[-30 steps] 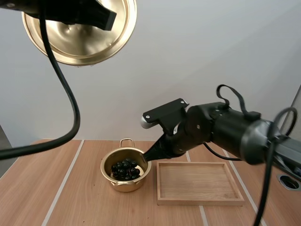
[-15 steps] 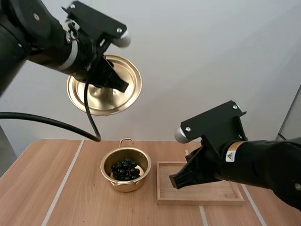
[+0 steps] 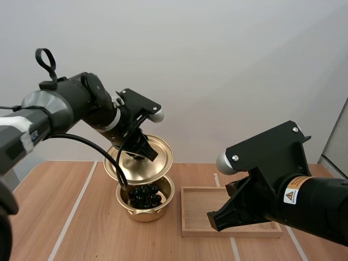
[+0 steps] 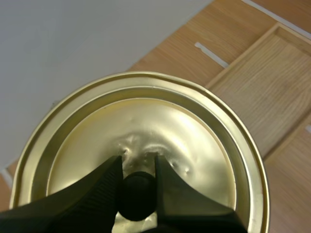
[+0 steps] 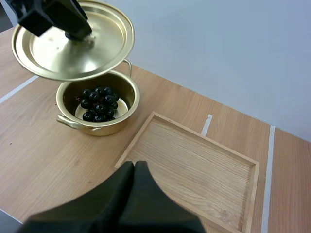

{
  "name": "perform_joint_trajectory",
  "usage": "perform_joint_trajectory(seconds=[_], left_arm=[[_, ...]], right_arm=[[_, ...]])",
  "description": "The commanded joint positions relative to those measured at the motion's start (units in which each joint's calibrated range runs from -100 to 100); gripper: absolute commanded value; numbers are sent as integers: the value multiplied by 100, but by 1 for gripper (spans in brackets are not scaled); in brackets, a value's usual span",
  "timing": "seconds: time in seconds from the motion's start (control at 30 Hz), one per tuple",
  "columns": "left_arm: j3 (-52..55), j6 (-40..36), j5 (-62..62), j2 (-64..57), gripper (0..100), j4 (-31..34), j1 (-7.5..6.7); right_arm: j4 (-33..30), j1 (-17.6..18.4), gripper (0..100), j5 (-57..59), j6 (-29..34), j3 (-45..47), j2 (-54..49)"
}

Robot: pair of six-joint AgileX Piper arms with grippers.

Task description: Open the lid, put the grape in the pot, and close it

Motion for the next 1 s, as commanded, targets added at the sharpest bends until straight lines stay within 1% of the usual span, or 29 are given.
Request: perform_joint_trajectory(seconds=[0.0,0.13,0.33,0.53,0.73,0.97], left_arm=[[116,240,-116,303,0,-445,2],[144,318,-223,790,0,-471,2],[144,318,-895,1388,0,-471,2],[144,405,-999,1845,0,-471,2],[297,492,-1012,1936,0,-471,2],[678,618,-1852,1936,0,-471,2]], right_arm=[[-47,-19,0,76,12,8,-57],[-47,-19,0,92,12,8,-57],[-47,-19,0,92,12,8,-57],[-47,-19,0,92,12,8,-57],[-47,-19,0,92,12,8,-57],[-47,-19,0,92,12,8,-57]])
